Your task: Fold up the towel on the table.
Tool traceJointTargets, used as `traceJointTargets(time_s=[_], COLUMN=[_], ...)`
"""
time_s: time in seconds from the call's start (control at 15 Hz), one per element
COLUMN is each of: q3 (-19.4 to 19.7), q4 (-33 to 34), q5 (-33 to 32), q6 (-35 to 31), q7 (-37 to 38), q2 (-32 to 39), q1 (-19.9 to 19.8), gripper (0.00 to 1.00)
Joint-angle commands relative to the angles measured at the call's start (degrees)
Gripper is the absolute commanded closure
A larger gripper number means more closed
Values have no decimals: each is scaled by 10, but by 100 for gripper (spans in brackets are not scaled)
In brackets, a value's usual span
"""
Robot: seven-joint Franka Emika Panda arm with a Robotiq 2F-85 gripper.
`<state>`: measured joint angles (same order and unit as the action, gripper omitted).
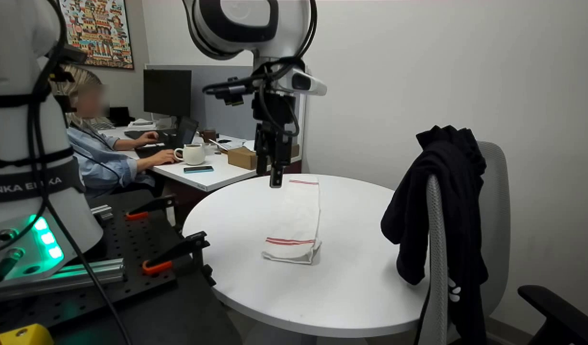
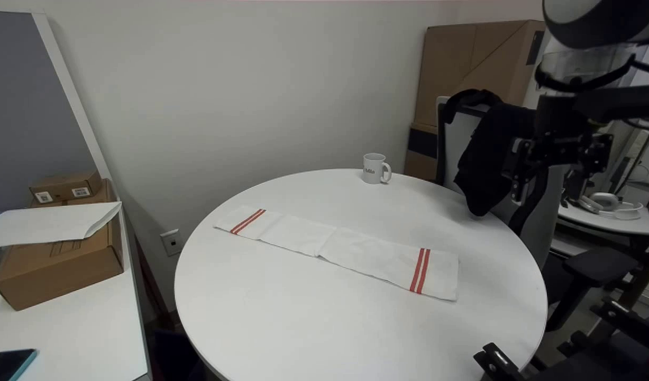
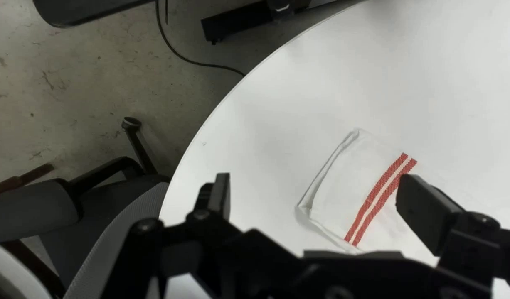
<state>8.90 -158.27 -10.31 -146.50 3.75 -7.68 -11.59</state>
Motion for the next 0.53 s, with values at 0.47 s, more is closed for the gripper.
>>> traceJointTargets(time_s=[0.47], q3=[-10], q4=[55], q5=[64], q6=[-194], q7=[49], q2=[238], q1=[21], gripper=[0])
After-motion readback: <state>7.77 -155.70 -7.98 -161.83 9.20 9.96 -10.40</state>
